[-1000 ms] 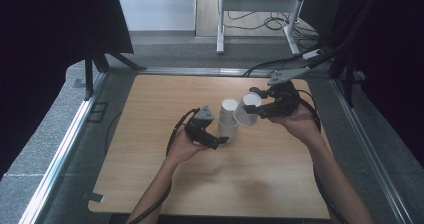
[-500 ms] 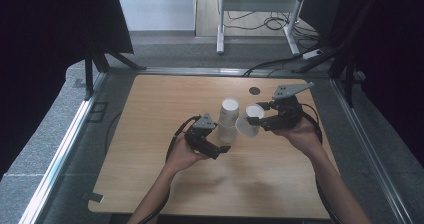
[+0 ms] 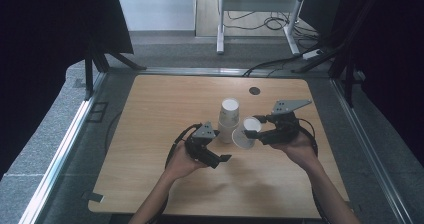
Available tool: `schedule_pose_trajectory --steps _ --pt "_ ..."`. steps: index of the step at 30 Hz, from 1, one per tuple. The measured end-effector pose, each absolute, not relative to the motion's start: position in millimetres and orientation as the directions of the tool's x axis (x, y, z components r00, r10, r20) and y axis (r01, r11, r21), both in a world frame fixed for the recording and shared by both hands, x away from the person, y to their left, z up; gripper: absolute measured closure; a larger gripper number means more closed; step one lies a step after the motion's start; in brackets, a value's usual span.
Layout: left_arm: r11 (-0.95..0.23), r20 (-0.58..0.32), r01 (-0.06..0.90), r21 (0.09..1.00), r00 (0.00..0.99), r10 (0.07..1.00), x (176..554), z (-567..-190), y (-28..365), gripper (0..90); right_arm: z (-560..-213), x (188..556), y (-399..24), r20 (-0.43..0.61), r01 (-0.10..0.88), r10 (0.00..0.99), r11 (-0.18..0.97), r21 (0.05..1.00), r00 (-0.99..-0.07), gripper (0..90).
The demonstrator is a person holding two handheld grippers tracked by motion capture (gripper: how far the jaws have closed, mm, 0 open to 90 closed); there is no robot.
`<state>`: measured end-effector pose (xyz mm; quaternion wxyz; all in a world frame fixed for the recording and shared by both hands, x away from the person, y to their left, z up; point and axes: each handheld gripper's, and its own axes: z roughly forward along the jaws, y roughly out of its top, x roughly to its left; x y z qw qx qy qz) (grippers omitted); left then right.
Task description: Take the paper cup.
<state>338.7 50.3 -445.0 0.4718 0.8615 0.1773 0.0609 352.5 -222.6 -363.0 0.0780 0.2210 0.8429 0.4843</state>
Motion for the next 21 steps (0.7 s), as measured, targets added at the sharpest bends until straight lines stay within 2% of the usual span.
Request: schedule_pose_trajectory --steps 10,21 --pt "-0.503 -0.075 0.211 0.838 0.958 0.277 335 -450 43 5.5 -379 341 -225 0.072 0.237 0.366 0.429 0.872 -0.928 36.5" --pt "-0.499 -0.084 0.188 0.846 0.971 0.225 333 -454 38 6.9 -394 332 -223 0.084 0.203 0.293 0.405 0.892 -0.953 36.5"
